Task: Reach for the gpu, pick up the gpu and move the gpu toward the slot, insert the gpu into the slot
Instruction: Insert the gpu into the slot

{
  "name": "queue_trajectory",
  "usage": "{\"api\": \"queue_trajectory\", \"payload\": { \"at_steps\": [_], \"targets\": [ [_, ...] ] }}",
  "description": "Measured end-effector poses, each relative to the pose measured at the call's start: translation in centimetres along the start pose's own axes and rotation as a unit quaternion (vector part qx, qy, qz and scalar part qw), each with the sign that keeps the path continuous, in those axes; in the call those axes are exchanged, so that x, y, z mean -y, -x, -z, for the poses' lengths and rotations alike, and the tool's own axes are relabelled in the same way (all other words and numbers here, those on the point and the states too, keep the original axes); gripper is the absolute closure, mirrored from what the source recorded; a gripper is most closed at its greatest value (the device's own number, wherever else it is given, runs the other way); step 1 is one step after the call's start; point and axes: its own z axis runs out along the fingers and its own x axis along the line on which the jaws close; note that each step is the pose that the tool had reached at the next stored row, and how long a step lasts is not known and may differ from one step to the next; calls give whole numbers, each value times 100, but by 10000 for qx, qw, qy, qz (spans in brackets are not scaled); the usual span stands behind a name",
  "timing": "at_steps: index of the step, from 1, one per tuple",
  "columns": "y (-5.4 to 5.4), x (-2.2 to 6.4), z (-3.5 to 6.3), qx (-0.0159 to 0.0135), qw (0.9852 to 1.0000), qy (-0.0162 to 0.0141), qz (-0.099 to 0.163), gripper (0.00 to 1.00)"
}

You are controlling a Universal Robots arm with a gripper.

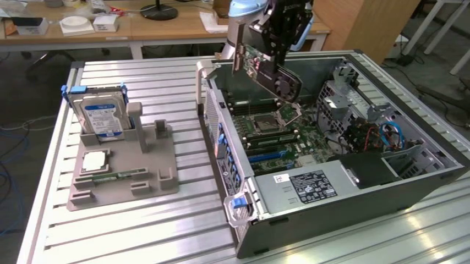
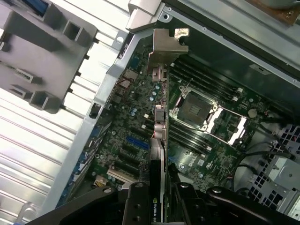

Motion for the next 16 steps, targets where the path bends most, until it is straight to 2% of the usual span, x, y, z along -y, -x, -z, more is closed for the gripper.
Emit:
{"api": "queue_trajectory", "payload": {
  "at_steps": [8,16],
  "targets": [
    [21,11,-11,13,9994,9,358,75],
    [45,24,-21,25,9975,18,702,75]
  ]
}}
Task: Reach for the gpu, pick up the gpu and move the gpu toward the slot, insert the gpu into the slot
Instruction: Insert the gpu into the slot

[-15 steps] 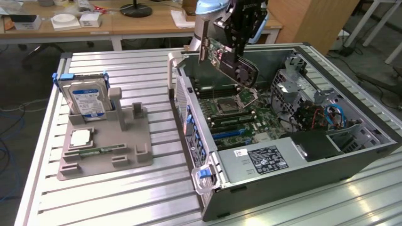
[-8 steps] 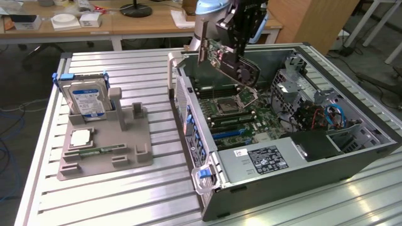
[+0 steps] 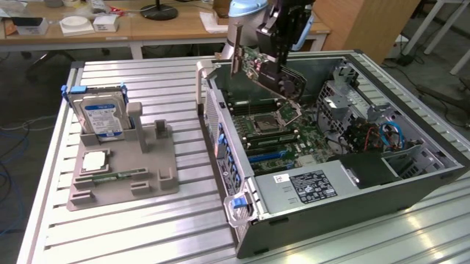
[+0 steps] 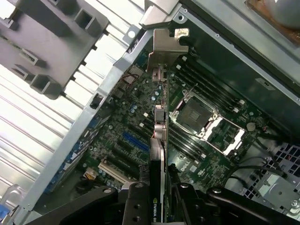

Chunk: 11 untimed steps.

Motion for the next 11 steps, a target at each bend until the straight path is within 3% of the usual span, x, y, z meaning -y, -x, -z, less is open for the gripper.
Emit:
{"api": "queue_trajectory", "payload": {
  "at_steps": [11],
  "targets": [
    [27,21,-11,16,9990,11,457,75]
  ]
}}
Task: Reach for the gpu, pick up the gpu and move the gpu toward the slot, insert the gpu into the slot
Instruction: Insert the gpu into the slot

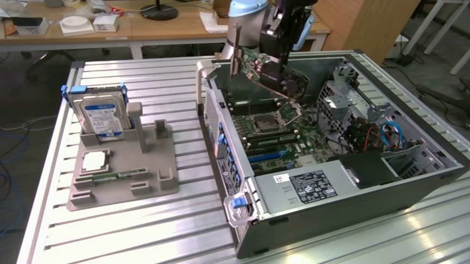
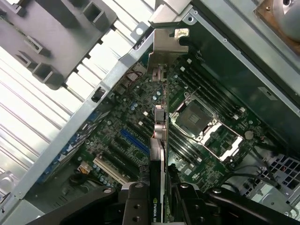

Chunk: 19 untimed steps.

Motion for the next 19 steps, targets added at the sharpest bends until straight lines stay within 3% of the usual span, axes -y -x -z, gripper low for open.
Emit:
{"api": "queue_trajectory", "payload": {
  "at_steps": [10,19],
  "targets": [
    [22,21,-10,14,9992,10,398,75],
    [42,40,-21,27,9969,19,784,75]
  ]
}}
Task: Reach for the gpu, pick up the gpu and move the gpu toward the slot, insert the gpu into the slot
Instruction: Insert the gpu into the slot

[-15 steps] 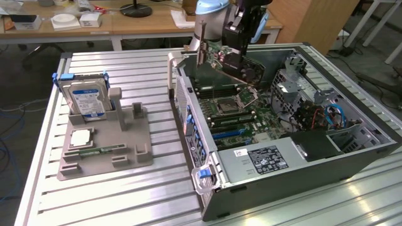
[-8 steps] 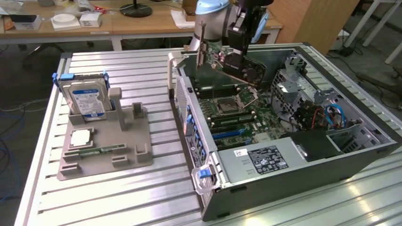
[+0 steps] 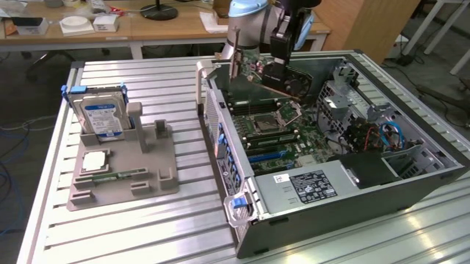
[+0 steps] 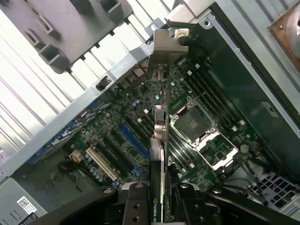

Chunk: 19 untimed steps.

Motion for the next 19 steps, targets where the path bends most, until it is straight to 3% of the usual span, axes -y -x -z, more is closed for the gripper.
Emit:
{"api": "queue_trajectory", "payload": {
  "at_steps": [8,19],
  "targets": [
    [7,11,-12,13,9993,9,369,75],
    [31,45,-28,30,9969,20,781,75]
  ]
}}
